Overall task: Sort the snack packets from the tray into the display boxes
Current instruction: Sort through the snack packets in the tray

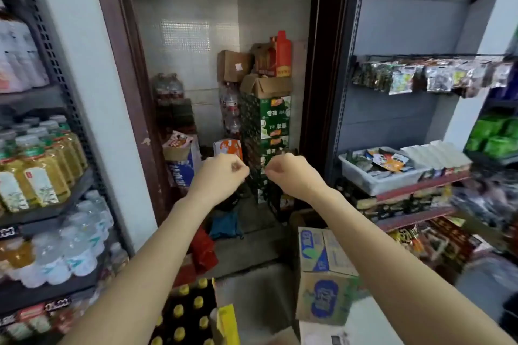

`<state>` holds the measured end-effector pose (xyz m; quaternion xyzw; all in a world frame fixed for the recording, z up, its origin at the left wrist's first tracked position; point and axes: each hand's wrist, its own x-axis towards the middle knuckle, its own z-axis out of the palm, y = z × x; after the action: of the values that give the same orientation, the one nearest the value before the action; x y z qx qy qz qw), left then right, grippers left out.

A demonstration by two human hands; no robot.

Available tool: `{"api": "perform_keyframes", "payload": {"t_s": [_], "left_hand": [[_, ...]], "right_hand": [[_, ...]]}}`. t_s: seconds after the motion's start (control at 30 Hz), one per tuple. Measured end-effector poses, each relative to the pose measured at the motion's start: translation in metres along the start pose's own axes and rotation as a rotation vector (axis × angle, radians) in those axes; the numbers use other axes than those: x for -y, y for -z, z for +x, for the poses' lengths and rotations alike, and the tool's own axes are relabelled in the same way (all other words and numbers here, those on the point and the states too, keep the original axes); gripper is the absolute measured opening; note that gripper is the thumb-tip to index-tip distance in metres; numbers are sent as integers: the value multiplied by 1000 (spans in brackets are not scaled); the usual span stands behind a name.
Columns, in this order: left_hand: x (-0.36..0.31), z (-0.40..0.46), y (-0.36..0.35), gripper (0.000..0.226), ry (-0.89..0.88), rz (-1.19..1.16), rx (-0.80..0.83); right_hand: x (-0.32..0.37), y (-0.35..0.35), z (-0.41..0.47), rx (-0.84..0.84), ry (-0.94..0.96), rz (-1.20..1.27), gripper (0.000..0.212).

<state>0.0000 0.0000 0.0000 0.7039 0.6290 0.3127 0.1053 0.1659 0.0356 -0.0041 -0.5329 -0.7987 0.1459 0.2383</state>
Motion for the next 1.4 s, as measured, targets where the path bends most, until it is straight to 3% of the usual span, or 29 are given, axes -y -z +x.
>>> {"api": "perform_keyframes", "payload": {"t_s": [0.4, 0.6, 1.0, 1.27, 1.4], "left_hand": [[-138, 98, -180, 17, -15, -104, 79], [-172, 173, -253, 13, -37, -132, 187], [-237, 346, -391, 20, -48, -233, 228], [-281, 445, -503, 20, 27, -225, 306], [-299, 485, -555, 19, 153, -251, 324]], "right_hand": [[-222, 80, 9, -62, -86, -29, 22], [-317, 104, 58, -40, -139, -13, 22], [-502, 157, 165, -21, -280, -38, 20], [-655, 185, 230, 18, -353, 3, 26], [-720, 200, 262, 92, -337, 1, 27]]}}
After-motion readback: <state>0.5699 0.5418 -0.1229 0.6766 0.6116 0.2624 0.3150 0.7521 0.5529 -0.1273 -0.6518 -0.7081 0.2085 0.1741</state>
